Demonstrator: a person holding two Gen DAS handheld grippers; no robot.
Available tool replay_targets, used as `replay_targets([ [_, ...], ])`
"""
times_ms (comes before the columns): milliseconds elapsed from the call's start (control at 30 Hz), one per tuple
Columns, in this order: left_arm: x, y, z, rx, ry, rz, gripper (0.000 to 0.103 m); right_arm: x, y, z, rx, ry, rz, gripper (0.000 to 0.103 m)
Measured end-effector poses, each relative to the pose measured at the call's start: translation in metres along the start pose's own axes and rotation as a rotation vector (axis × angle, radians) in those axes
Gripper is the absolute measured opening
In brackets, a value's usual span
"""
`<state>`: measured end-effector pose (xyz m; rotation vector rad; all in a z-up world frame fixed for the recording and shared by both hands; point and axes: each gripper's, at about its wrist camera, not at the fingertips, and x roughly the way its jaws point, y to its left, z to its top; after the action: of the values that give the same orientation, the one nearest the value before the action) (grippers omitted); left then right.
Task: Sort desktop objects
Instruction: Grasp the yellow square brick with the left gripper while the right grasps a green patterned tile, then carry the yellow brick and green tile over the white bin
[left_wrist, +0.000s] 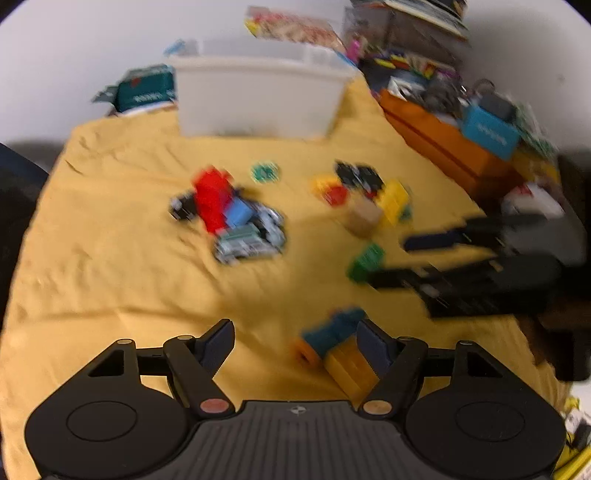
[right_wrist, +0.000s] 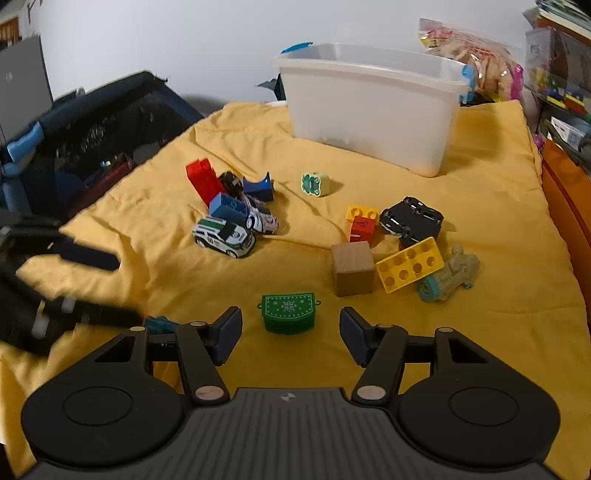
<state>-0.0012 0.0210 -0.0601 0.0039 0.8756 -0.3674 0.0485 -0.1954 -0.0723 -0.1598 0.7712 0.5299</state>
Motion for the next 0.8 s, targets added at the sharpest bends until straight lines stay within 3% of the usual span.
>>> replay_targets([
  [167, -0.002, -0.014, -0.009, -0.009, 0.009, -0.028, 0.076, 0.015, -0.001, 0.0, 0.009, 0.012, -0.013, 0.06],
  [200, -0.002, -0.017, -0.01, -0.01, 0.013, -0.039, 0.076, 0.017, -0.003, 0.002, 0.016, 0.017, -0.008, 0.055],
  [233, -0.001, -0.02, -0.012, -0.007, 0.018, -0.051, 0.076, 0.017, -0.006, 0.001, 0.02, 0.023, -0.002, 0.041],
  [267, 0.003, -0.026, -0.012, 0.004, 0.025, -0.061, 0.075, 0.017, -0.008, 0.002, 0.024, 0.025, -0.004, 0.04],
  [367, 0.013, -0.035, -0.018, 0.013, 0.05, -0.069, 0.068, 0.015, -0.012, 0.0, 0.032, 0.025, -0.012, 0.04],
  [433, 0.02, -0.037, -0.02, -0.001, 0.063, -0.073, 0.049, 0.011, -0.015, -0.003, 0.036, 0.024, -0.024, 0.04],
  [467, 0.023, -0.037, -0.021, -0.003, 0.064, -0.065, 0.045, 0.009, -0.017, -0.004, 0.04, 0.026, -0.027, 0.04],
  [700, 0.018, -0.033, -0.014, 0.031, 0.016, -0.06, 0.041, -0.013, -0.029, -0.002, 0.077, -0.022, -0.034, 0.04],
  [800, 0.002, -0.028, 0.004, 0.037, -0.051, -0.049, 0.041, -0.027, -0.035, 0.01, 0.09, -0.07, -0.029, 0.04],
])
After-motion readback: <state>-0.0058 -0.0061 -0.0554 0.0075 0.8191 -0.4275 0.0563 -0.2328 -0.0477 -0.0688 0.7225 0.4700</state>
